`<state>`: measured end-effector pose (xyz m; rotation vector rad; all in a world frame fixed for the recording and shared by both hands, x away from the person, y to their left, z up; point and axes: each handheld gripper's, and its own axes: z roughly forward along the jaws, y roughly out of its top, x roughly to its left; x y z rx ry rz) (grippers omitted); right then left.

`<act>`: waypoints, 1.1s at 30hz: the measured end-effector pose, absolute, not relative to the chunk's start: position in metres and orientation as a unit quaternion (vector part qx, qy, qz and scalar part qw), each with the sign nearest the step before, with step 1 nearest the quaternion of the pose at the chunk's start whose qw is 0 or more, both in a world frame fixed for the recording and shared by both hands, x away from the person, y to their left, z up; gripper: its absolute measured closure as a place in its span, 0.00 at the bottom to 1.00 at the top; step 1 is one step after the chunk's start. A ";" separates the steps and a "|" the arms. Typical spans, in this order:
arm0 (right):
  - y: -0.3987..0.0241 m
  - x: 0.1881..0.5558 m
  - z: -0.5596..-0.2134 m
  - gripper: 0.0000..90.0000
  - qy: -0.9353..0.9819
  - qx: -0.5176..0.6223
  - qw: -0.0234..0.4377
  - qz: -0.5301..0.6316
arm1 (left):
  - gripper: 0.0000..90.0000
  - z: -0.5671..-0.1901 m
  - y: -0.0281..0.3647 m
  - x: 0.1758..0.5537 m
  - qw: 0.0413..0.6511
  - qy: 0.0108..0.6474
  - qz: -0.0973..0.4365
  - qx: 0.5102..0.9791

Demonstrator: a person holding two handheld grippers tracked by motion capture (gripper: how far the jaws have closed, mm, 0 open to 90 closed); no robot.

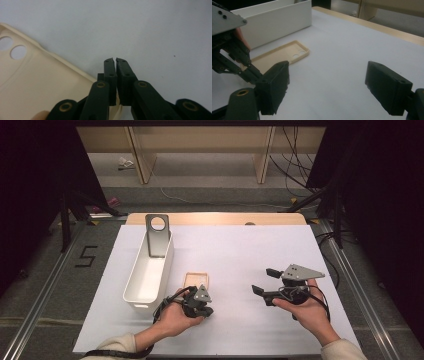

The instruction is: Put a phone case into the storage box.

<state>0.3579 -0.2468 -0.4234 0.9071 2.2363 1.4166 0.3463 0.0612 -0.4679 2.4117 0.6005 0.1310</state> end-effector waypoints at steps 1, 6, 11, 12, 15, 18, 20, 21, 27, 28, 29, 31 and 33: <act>-0.247 0.358 -0.424 0.23 0.787 0.320 0.171 0.499 | 0.89 -0.463 0.062 0.346 0.323 0.219 0.053 0.919; -0.247 0.358 -0.424 0.23 0.788 0.319 0.170 0.498 | 0.64 -0.434 0.068 0.342 0.319 0.182 0.067 0.928; -0.246 0.358 -0.424 0.22 0.789 0.319 0.169 0.497 | 0.38 -0.421 0.067 0.334 0.240 0.094 0.119 0.959; -0.246 0.358 -0.424 0.22 0.789 0.319 0.170 0.497 | 0.35 -0.420 0.066 0.333 0.231 0.088 0.124 0.961; -0.246 0.358 -0.424 0.22 0.789 0.319 0.169 0.497 | 0.29 -0.422 0.066 0.335 0.211 0.073 0.129 0.966; -0.246 0.358 -0.424 0.22 0.789 0.319 0.169 0.497 | 0.26 -0.426 0.067 0.338 0.185 0.060 0.142 0.970; -0.246 0.358 -0.424 0.22 0.789 0.319 0.169 0.497 | 0.24 -0.430 0.067 0.339 0.179 0.059 0.140 0.972; -0.246 0.358 -0.424 0.22 0.789 0.320 0.168 0.497 | 0.24 -0.431 0.068 0.340 0.177 0.058 0.139 0.973; -0.246 0.358 -0.424 0.22 0.789 0.319 0.169 0.497 | 0.24 -0.434 0.070 0.342 0.175 0.059 0.137 0.973; -0.246 0.358 -0.424 0.22 0.789 0.319 0.169 0.497 | 0.25 -0.434 0.070 0.343 0.177 0.060 0.137 0.973; -0.246 0.358 -0.424 0.22 0.789 0.319 0.169 0.498 | 0.24 -0.434 0.070 0.343 0.177 0.060 0.136 0.973; -0.246 0.358 -0.424 0.22 0.789 0.319 0.169 0.497 | 0.24 -0.434 0.071 0.344 0.179 0.061 0.136 0.972; -0.246 0.358 -0.424 0.22 0.789 0.319 0.169 0.497 | 0.24 -0.433 0.072 0.344 0.183 0.063 0.135 0.972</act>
